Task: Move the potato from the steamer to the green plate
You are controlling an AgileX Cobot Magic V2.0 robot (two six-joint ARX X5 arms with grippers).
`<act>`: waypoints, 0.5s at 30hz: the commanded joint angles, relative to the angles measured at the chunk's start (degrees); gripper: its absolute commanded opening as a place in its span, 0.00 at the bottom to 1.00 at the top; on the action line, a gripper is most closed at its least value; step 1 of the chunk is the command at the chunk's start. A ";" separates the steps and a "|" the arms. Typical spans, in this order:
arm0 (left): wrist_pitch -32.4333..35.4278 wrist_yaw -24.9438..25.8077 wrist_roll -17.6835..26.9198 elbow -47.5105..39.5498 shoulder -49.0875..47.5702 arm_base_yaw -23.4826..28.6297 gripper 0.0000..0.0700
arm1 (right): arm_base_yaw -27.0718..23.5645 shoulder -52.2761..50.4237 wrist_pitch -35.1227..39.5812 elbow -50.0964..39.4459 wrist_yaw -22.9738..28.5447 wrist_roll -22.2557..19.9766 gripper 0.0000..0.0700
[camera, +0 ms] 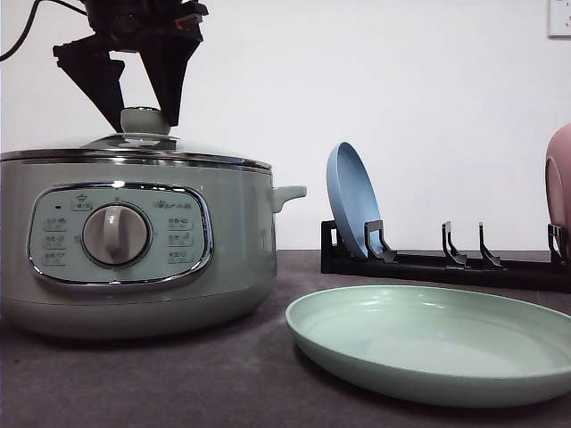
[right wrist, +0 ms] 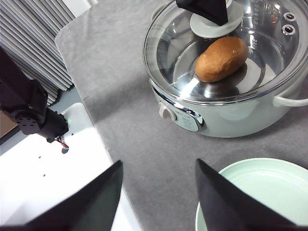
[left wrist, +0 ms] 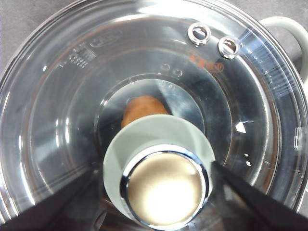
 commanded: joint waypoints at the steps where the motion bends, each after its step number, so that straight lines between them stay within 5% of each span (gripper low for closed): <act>1: -0.02 -0.15 0.06 1.55 1.29 -0.37 0.54 | 0.31 0.66 0.39 1.07 0.09 -0.66 0.42; 11: -0.41 -0.13 0.01 1.55 1.29 -0.94 0.41 | 0.31 0.66 0.45 1.07 0.09 -0.66 0.42; 15: -0.92 -0.13 -0.09 1.55 1.29 -1.01 0.28 | 0.31 0.66 0.48 1.07 0.09 -0.65 0.42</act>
